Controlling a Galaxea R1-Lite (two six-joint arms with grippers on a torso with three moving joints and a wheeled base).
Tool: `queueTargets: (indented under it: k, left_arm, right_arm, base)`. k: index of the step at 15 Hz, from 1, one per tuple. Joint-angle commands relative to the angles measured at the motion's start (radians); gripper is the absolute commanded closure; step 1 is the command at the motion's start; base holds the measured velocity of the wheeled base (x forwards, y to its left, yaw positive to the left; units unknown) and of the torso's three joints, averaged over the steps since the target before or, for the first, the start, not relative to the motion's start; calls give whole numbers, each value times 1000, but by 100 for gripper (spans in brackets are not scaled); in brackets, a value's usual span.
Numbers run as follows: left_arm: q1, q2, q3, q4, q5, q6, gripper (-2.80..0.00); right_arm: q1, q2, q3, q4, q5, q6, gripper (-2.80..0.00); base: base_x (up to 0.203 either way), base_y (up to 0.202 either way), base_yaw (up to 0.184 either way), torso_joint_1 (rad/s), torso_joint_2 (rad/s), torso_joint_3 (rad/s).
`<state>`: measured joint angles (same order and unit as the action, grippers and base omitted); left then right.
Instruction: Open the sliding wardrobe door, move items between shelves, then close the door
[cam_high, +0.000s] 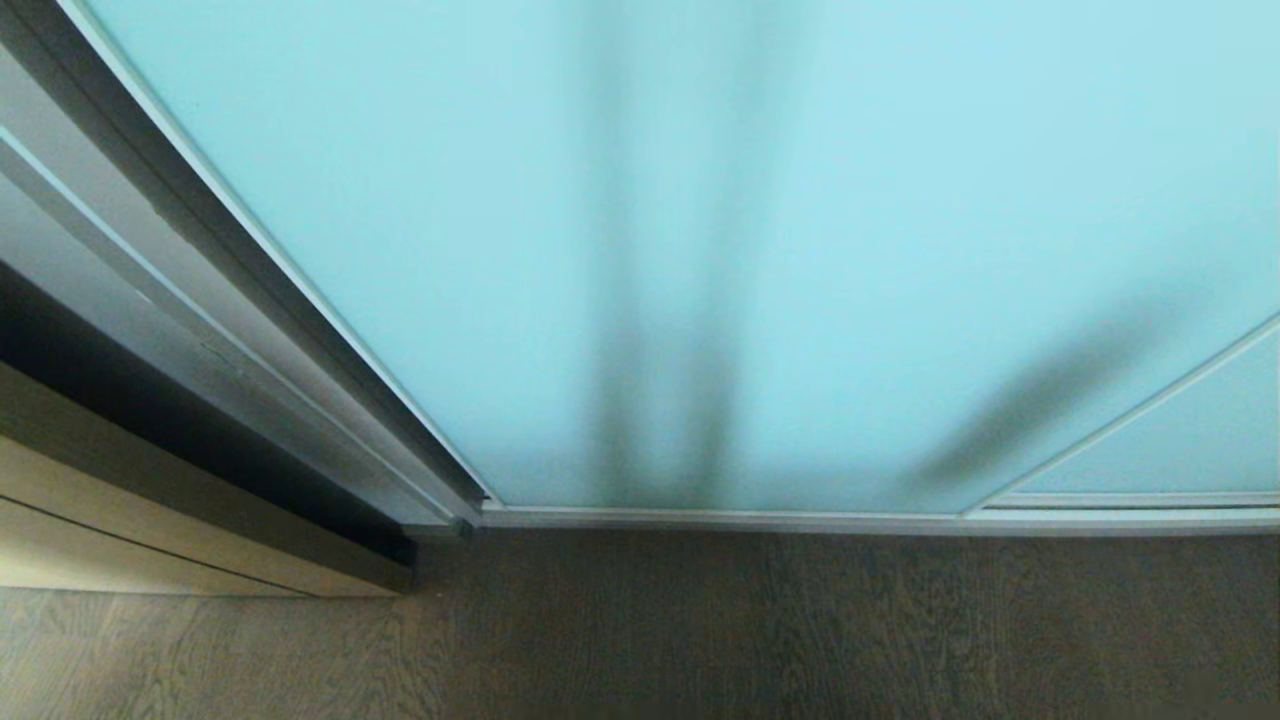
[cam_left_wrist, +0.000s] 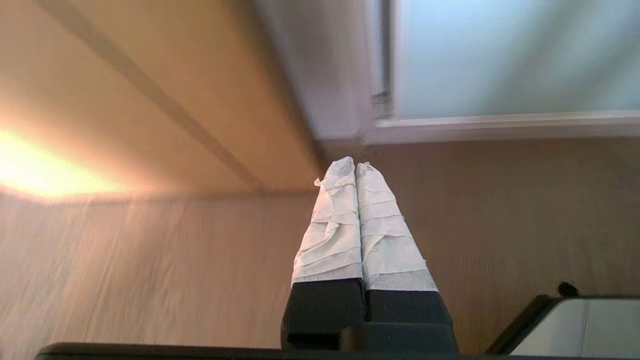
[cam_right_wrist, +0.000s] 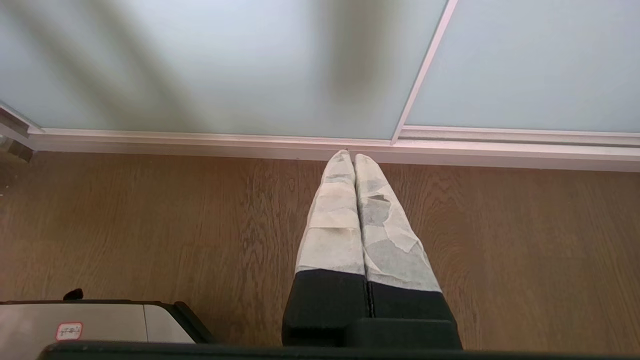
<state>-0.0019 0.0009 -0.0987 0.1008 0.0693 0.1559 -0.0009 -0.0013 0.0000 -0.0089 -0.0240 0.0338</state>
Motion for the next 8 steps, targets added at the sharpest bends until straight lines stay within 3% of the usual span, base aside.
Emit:
queueTargets:
  k: [1, 2, 8]
  left_arm:
    - [1, 0, 70, -59, -87, -36, 0]
    - [1, 0, 94, -79, -89, -114, 0]
    - [1, -1, 100, -93, -72, -148, 0]
  right_arm:
    - [0, 0, 0, 0, -1, 0, 0]
    - [-1, 1, 0, 0, -1, 0, 0]
    - [-1, 0, 1, 0, -1, 1, 0]
  base:
    - [0, 0, 0, 0, 0, 0]
    - [0, 0, 0, 0, 0, 0]
    - [0, 0, 0, 0, 0, 0]
